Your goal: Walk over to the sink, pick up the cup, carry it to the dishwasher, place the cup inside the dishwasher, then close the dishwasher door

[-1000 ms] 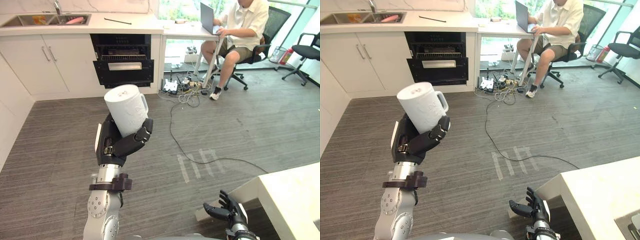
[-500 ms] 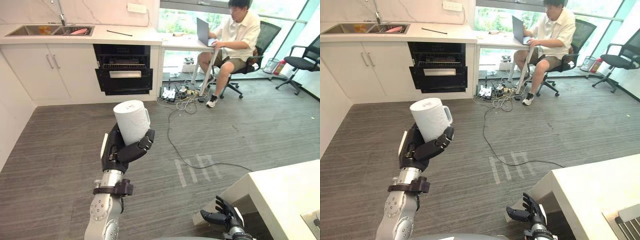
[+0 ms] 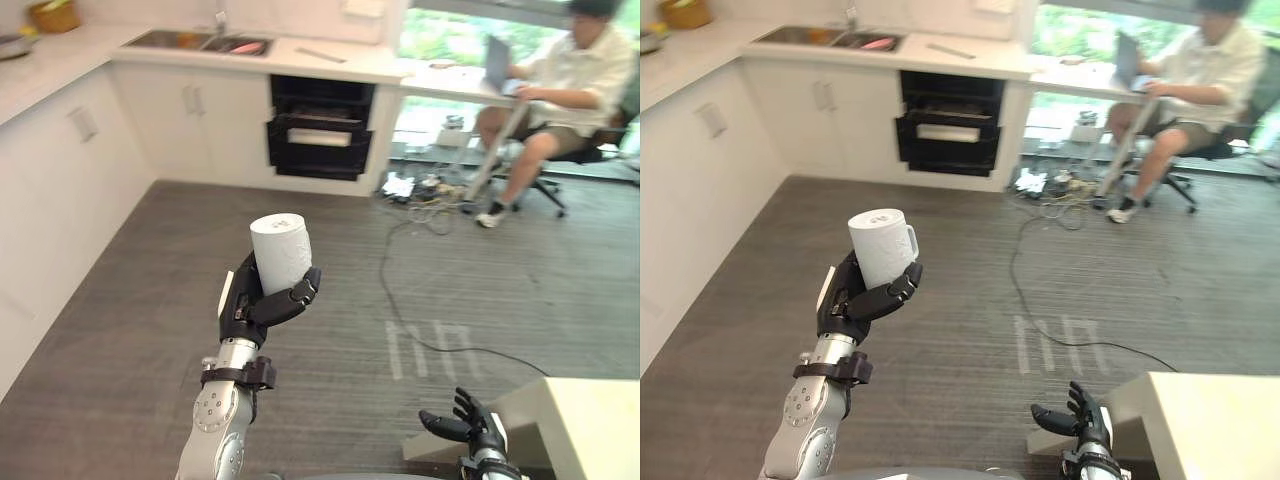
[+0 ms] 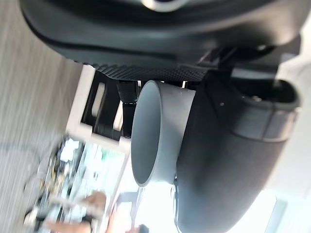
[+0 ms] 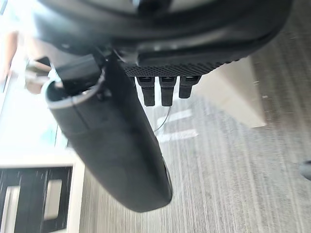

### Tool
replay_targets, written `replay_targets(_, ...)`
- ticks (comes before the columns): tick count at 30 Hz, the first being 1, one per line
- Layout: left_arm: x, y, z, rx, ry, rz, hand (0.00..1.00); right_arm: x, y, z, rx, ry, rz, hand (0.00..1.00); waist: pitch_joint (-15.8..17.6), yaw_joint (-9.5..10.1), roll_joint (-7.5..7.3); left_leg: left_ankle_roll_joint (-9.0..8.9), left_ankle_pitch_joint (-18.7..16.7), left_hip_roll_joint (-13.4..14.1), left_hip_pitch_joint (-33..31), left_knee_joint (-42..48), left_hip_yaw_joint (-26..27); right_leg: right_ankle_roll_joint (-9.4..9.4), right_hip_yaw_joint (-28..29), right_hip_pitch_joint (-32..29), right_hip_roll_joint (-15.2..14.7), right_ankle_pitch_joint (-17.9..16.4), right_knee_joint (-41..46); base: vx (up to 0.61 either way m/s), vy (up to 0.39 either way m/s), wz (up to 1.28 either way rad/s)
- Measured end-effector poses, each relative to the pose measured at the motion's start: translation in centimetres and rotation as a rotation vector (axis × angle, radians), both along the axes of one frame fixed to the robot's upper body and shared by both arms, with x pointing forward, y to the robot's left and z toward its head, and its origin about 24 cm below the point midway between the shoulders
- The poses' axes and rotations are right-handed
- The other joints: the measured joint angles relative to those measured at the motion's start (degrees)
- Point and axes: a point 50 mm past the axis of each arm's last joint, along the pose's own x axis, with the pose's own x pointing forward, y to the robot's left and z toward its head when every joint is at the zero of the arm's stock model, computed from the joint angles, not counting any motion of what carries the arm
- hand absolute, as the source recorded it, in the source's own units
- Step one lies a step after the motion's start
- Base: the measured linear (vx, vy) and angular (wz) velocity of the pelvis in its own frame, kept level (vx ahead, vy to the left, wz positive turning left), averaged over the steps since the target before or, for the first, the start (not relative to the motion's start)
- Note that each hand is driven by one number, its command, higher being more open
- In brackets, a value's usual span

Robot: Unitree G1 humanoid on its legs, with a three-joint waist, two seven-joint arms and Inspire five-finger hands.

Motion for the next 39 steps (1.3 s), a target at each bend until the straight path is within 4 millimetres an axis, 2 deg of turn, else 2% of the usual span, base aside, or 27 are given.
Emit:
replay_targets(2, 0.0, 0.5, 0.0, -0.007, 0.004, 0.037, 0.30, 1.3, -0.4, 0.6, -0.019, -0.033, -0.003, 0.90, 0.85, 0.22, 0.81, 0.60, -0.12, 1.28, -1.06, 2.17, 2.50, 0.90, -1.56, -0.05, -1.10, -1.80, 1.74, -0.05, 0.134, 0.50)
replay_targets(5, 0.0, 0.5, 0.1, -0.008, -0.003, 0.041, 0.30, 2.1, -0.3, 0.9, -0.019, -0.063, 0.006, 0.90, 0.89, 0.97, 0.54, 2.90, -2.75, -2.18, -2.32, 5.11, 2.26, 3.73, -2.24, -1.59, -5.68, -5.65, 7.49, 0.03, 0.239, 0.35)
replay_targets(7, 0.0, 0.3, 0.3, -0.010, -0.009, 0.029, 0.30, 2.0, -0.3, 0.9, -0.017, -0.058, 0.006, 0.90, 1.21, 0.97, 0.31, 4.00, -5.36, -3.45, -3.10, 8.37, 2.45, 4.41, -2.31, -2.44, -8.17, -7.96, 11.74, 0.12, 0.245, 0.32)
replay_targets(8, 0.0, -0.1, 0.3, -0.014, -0.008, 0.015, 0.30, 1.8, -0.1, 0.7, -0.010, -0.050, 0.009, 0.90, 1.31, 0.84, 0.15, 4.92, -7.29, -5.15, -2.90, 9.64, 1.95, 2.67, -1.95, -3.11, -10.35, -10.22, 16.98, 0.16, 0.218, 0.35)
replay_targets(10, 0.1, -0.4, 0.4, -0.009, -0.014, -0.007, 0.30, 1.7, 0.1, 0.6, -0.001, -0.040, 0.014, 0.90, 1.81, -0.77, 0.01, 6.90, -8.65, -8.28, -1.54, 9.22, -0.57, -3.03, 5.48, -9.84, -12.47, -7.78, 31.85, 0.22, 0.198, 0.68)
replay_targets(11, 0.1, -0.5, 0.4, 0.004, -0.015, -0.020, 0.30, 1.3, 0.4, 0.3, 0.006, -0.026, 0.015, 0.90, 2.23, -1.61, -0.25, 7.34, -9.08, -8.82, -0.03, 8.43, -1.89, -0.88, 11.28, -12.60, -10.02, -9.19, 36.99, 0.25, 0.162, 0.67)
replay_targets(12, 0.1, -0.4, 0.4, 0.011, -0.014, -0.022, 0.30, 1.3, 0.5, 0.3, 0.010, -0.027, 0.016, 0.90, 2.37, -1.67, -0.40, 7.38, -9.23, -9.02, 1.04, 7.59, -2.29, -0.09, 12.93, -13.49, -8.28, -10.28, 37.37, 0.28, 0.087, 0.38)
replay_targets(14, 0.2, -0.1, 0.5, 0.041, -0.020, -0.026, 0.30, 1.8, 0.5, 0.8, -0.008, -0.051, 0.033, 0.90, 2.54, -1.75, -0.62, 7.44, -9.29, -10.08, 5.32, 2.57, -2.78, -0.41, 13.12, -18.28, -2.95, -11.60, 33.25, 0.38, 0.062, 0.10)
replay_targets(16, 0.7, -0.4, 1.0, 0.046, -0.041, -0.045, 0.30, 2.3, 0.3, 1.5, -0.027, -0.083, 0.034, 0.90, 2.73, -2.22, -0.32, 7.39, -9.28, -10.79, 8.16, -1.09, -3.85, -0.26, 11.19, -21.65, 0.05, -10.95, 26.08, 0.33, 0.046, 0.21)
replay_targets(17, 0.8, -0.6, 1.1, 0.046, -0.049, -0.053, 0.30, 2.4, 0.2, 1.7, -0.034, -0.091, 0.037, 0.90, 2.82, -2.60, -0.17, 6.98, -9.15, -10.89, 9.36, -2.26, -4.23, -0.24, 10.62, -22.39, 0.87, -9.92, 22.76, 0.46, 0.029, 0.42)
replay_targets(19, 1.2, -1.3, 1.6, 0.041, -0.075, -0.080, 0.30, 2.8, -0.5, 2.8, -0.077, -0.130, 0.050, 0.90, 2.58, -4.17, 0.73, 5.37, -9.51, -11.15, 14.02, -5.22, -7.00, -1.52, 11.15, -23.37, 3.56, 0.08, 14.16, 0.62, 0.006, 0.56)
replay_targets(20, 1.3, -1.6, 1.8, 0.038, -0.083, -0.090, 0.30, 2.8, -0.7, 3.2, -0.094, -0.140, 0.057, 0.90, 2.16, -4.35, 0.98, 4.66, -9.94, -11.06, 14.83, -5.49, -7.55, -2.39, 12.02, -23.54, 4.16, 2.11, 14.59, 0.66, -0.009, 0.37)
replay_targets(21, 1.4, -2.1, 1.9, 0.015, -0.090, -0.093, 0.30, 3.3, -1.2, 4.1, -0.141, -0.167, 0.084, 0.90, 1.26, -4.30, 3.40, 2.61, -11.13, -9.11, 15.56, -5.30, -8.30, -0.94, 12.41, -23.35, 5.33, 1.75, 16.49, 0.68, -0.018, 0.24)
replay_targets(22, 1.6, -2.5, 2.0, 0.002, -0.096, -0.102, 0.30, 3.8, -1.2, 4.9, -0.159, -0.199, 0.099, 0.90, 1.75, -4.50, 4.18, 1.47, -10.51, -8.10, 15.29, -0.93, -8.59, -0.13, 10.46, -22.30, 4.72, 1.26, 19.37, 0.67, -0.032, 0.29)
replay_targets(23, 1.7, -2.7, 1.9, -0.007, -0.093, -0.102, 0.30, 4.0, -1.1, 5.2, -0.169, -0.212, 0.112, 0.90, 2.28, -5.15, 4.06, 0.42, -9.29, -7.93, 14.89, 3.07, -8.46, -1.61, 9.78, -22.22, 3.96, 0.35, 23.45, 0.64, -0.080, 0.57)
replay_targets(24, 1.6, -3.1, 1.6, -0.035, -0.080, -0.101, 0.30, 4.0, -1.1, 6.2, -0.200, -0.243, 0.141, 0.90, 3.43, -5.40, 4.33, 0.21, -6.86, -6.20, 13.44, 14.90, -6.89, -2.47, 7.52, -21.44, 4.79, -2.73, 28.07, 0.51, -0.167, 0.66)
replay_targets(25, 1.4, -3.4, 1.9, -0.043, -0.095, -0.118, 0.30, 3.5, -0.4, 6.9, -0.210, -0.274, 0.159, 0.90, 2.65, -4.74, 4.27, 0.56, -3.52, -2.31, 8.12, 31.90, -4.53, -5.68, 6.66, -15.93, 6.66, -1.08, 16.64, 0.42, -0.211, 0.49)
replay_targets(27, 1.1, -3.7, 2.2, -0.075, -0.115, -0.122, 0.30, 4.2, 0.1, 7.7, -0.225, -0.328, 0.170, 0.90, 2.86, -2.67, 6.87, 1.91, -4.91, 5.47, 0.67, 47.15, -2.41, -7.27, 7.11, -10.17, 10.21, -4.78, 15.50, 0.45, -0.127, -0.14)
replay_targets(29, 1.0, -3.7, 2.1, -0.078, -0.108, -0.130, 0.30, 4.8, 1.5, 7.7, -0.191, -0.353, 0.192, 0.90, 2.72, 0.01, 5.11, 2.65, -7.91, 7.41, -5.82, 47.67, 0.04, -6.81, 8.94, -3.57, 9.03, -6.48, 12.03, 0.65, -0.006, -0.29)
replay_targets(30, 0.9, -3.7, 2.0, -0.079, -0.107, -0.128, 0.30, 4.9, 1.8, 7.8, -0.188, -0.361, 0.201, 0.90, 2.80, 0.42, 4.77, 2.63, -8.78, 7.33, -7.61, 45.84, 0.62, -6.47, 9.48, -1.84, 8.42, -6.76, 10.89, 0.61, 0.039, -0.21)
replay_targets(32, 0.8, -3.4, 1.8, -0.076, -0.098, -0.119, 0.30, 5.6, 1.8, 7.9, -0.186, -0.374, 0.208, 0.90, 2.98, 1.33, 4.33, 1.80, -10.00, 4.81, -12.54, 32.13, 1.17, -5.83, 11.18, 3.69, 5.66, -7.16, 6.15, 0.62, 0.143, -0.24)
replay_targets(33, 0.8, -3.3, 1.8, -0.074, -0.099, -0.114, 0.30, 6.0, 1.7, 7.7, -0.189, -0.369, 0.205, 0.90, 3.08, 1.33, 3.91, 0.24, -8.70, 2.27, -13.61, 22.37, -0.39, -4.96, 11.79, 5.53, 3.87, -7.67, 4.81, 0.59, 0.235, -0.30)
replay_targets(34, 0.9, -3.2, 1.9, -0.075, -0.103, -0.106, 0.30, 6.4, 1.1, 7.5, -0.195, -0.356, 0.195, 0.90, 3.08, 1.45, 3.80, -1.21, -3.93, -1.03, -14.10, 9.22, -3.45, -2.79, 13.19, 7.56, 1.85, -9.05, 3.64, 0.60, 0.302, -0.48)
replay_targets(35, 0.9, -3.1, 1.8, -0.075, -0.100, -0.096, 0.30, 6.3, 0.5, 7.0, -0.198, -0.325, 0.179, 0.90, 2.84, 1.67, 4.20, -1.23, 5.38, -2.14, -13.75, 2.90, -4.87, -0.99, 15.20, 9.73, 1.01, -11.00, 2.89, 0.61, 0.325, -0.53)
replay_targets(36, 0.9, -3.1, 1.8, -0.073, -0.096, -0.095, 0.30, 6.3, 0.4, 6.7, -0.196, -0.310, 0.172, 0.90, 2.63, 1.71, 4.18, 0.94, 8.75, -2.75, -13.13, 3.78, -4.83, -0.45, 16.42, 10.77, -0.10, -11.75, 2.93, 0.75, 0.457, -0.41)
replay_targets(38, 1.0, -2.8, 1.9, -0.060, -0.102, -0.090, 0.30, 5.4, 0.0, 5.8, -0.193, -0.261, 0.163, 0.90, 2.59, 0.69, 2.80, 4.88, 0.14, -4.96, -14.99, 13.77, -3.34, -0.17, 20.22, 9.48, -3.38, -12.26, 10.25, 0.70, 0.419, -0.13)
replay_targets(39, 1.0, -2.8, 1.9, -0.055, -0.101, -0.091, 0.30, 5.2, 0.1, 5.6, -0.189, -0.251, 0.160, 0.90, 2.64, 0.59, 2.29, 5.37, -1.76, -5.35, -14.55, 15.00, -2.53, 0.39, 21.42, 8.03, -4.02, -12.24, 14.34, 0.65, 0.345, -0.23)
